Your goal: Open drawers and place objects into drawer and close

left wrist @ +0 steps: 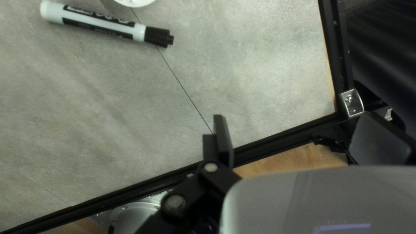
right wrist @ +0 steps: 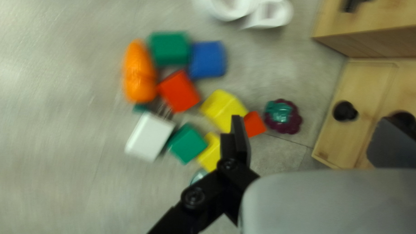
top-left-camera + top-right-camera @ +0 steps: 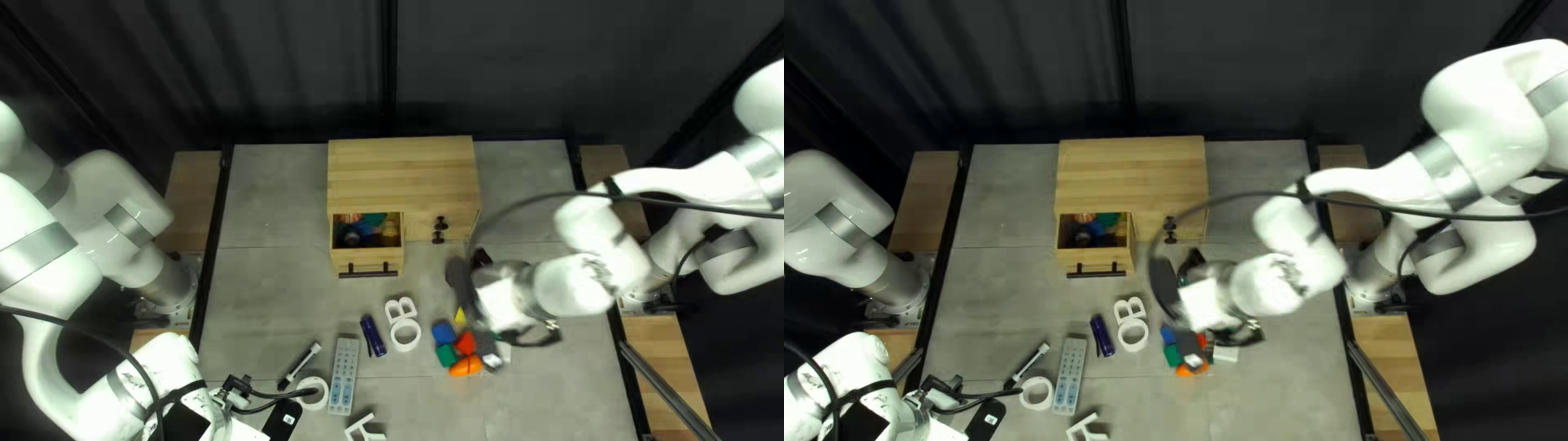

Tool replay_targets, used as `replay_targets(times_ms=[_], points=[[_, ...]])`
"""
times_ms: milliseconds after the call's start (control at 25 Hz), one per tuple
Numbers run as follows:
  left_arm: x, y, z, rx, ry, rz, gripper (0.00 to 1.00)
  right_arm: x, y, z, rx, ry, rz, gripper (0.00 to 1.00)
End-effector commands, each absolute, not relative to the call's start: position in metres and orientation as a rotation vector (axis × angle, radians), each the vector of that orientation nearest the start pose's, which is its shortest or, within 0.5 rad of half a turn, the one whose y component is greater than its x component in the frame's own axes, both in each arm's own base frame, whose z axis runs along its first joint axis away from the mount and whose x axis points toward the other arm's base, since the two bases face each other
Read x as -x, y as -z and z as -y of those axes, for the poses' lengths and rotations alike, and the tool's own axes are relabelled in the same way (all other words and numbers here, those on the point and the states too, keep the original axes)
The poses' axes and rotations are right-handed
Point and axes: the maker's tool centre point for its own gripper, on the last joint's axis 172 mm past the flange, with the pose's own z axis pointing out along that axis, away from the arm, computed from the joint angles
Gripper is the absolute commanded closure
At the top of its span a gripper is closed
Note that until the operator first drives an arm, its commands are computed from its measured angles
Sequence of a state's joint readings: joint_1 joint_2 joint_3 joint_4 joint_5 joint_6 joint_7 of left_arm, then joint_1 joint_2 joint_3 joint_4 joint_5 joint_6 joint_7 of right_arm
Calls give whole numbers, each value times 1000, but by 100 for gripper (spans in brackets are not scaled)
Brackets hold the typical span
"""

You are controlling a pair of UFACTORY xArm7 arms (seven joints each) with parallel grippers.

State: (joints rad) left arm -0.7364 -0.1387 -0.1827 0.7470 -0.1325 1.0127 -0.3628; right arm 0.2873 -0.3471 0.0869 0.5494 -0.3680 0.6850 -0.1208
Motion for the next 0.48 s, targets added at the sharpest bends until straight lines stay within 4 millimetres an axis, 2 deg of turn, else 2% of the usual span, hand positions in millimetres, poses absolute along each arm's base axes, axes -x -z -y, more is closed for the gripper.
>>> replay_targets(times_ms=[40, 240, 360, 480], points=[[-207, -131, 305, 3034, -238, -735, 0, -378, -162, -97, 2995, 209, 1517, 0], [-207, -131, 305, 3034, -238, -735, 0, -351, -145, -86, 2876, -13, 1571, 0], [-207, -131, 305, 3034, -238, -735, 0, -344, -141, -83, 2837, -161, 1504, 0], [-207, -131, 305, 3034, -238, -735, 0, -332, -126, -79, 2852, -278, 1402, 0]])
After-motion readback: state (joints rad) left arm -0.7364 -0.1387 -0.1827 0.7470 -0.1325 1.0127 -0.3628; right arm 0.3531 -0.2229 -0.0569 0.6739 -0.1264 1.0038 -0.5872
